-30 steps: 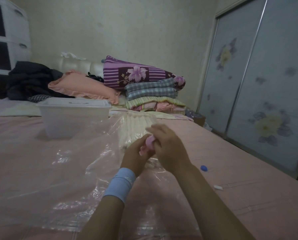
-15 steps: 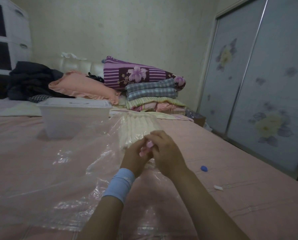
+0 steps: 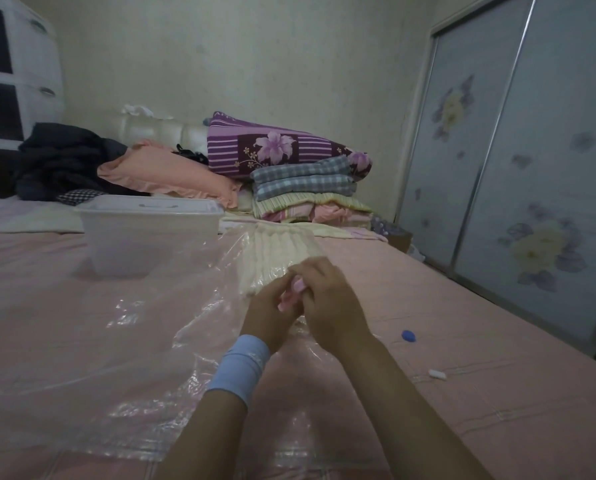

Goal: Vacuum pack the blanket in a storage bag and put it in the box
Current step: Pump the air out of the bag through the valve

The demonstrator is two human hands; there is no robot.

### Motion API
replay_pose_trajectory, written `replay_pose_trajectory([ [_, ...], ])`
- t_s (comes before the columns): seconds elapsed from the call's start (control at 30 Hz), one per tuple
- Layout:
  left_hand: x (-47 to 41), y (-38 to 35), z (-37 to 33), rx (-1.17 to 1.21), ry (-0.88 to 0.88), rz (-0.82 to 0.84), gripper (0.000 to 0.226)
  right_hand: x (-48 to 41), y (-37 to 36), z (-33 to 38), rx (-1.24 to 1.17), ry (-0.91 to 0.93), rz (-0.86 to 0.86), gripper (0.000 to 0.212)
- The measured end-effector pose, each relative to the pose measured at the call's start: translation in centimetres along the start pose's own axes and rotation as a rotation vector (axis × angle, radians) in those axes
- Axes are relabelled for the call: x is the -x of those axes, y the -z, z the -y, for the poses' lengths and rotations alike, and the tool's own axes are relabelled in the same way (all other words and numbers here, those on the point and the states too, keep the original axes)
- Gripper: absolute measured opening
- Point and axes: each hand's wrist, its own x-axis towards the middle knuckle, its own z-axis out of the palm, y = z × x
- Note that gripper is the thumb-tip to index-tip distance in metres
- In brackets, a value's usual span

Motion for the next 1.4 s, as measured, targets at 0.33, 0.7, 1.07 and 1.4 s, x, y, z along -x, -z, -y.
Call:
replay_pose_trajectory([
  [0.33,0.0,0.3,-0.5,-0.028,-0.03,0.009,0.052,-3.6,6.3,4.3,-0.075,0.298,-0.638,0.028],
  [0.7,0.1,0.2,-0.5,0.053,0.021,-0.006,0.047,-1.6,2.7,1.5,-0.047,0.096,-0.082,0.04],
  [1.07,0.0,0.0,-0.1,0.03,-0.013,-0.002,0.047,-0.6,0.6,0.4,0.011,0.087,-0.219,0.038],
  [1.4,-0.3,0.5,-0.2,-0.01,-0.024,0.02,0.044,-3.7,6.4,3.8,-0.036,0.299,-0.614,0.03],
])
